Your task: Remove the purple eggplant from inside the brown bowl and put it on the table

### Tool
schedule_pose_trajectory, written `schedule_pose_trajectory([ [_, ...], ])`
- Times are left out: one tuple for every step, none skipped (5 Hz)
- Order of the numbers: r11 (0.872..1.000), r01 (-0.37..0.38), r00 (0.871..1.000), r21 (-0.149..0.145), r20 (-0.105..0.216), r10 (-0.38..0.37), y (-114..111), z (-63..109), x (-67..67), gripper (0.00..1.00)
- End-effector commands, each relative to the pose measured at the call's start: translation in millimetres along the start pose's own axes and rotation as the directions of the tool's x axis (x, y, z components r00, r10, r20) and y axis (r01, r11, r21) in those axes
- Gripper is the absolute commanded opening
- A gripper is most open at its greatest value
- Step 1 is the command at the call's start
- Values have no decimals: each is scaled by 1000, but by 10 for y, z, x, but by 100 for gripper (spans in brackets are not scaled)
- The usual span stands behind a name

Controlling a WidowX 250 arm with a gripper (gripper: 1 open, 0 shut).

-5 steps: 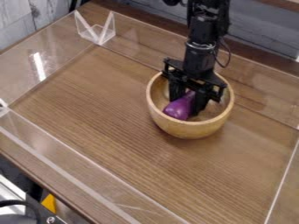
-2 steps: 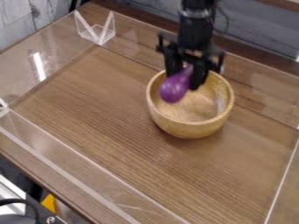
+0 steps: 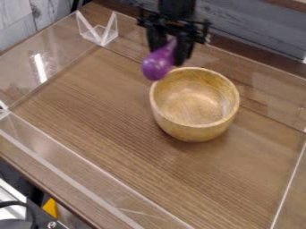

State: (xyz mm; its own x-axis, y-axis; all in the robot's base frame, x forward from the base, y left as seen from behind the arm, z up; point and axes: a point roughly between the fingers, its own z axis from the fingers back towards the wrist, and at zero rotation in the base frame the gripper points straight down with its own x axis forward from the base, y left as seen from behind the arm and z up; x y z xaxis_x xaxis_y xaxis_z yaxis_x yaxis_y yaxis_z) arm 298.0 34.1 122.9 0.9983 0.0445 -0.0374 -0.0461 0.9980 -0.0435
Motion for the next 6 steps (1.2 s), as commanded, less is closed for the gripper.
schedule_pose_trajectory([
  [1000, 2, 999, 19, 53, -3, 238, 173, -167, 0],
  [1000, -8, 999, 30, 42, 7, 466, 131, -332, 0],
  [999, -2, 1000, 44, 26, 1, 596, 33, -492, 0],
  [999, 0, 1000, 51, 4, 0, 660, -96, -625, 0],
  [999, 4, 1000, 53, -14, -3, 719, -244, -721, 0],
  [999, 13, 1000, 52, -29, -11, 752, -389, -770, 0],
])
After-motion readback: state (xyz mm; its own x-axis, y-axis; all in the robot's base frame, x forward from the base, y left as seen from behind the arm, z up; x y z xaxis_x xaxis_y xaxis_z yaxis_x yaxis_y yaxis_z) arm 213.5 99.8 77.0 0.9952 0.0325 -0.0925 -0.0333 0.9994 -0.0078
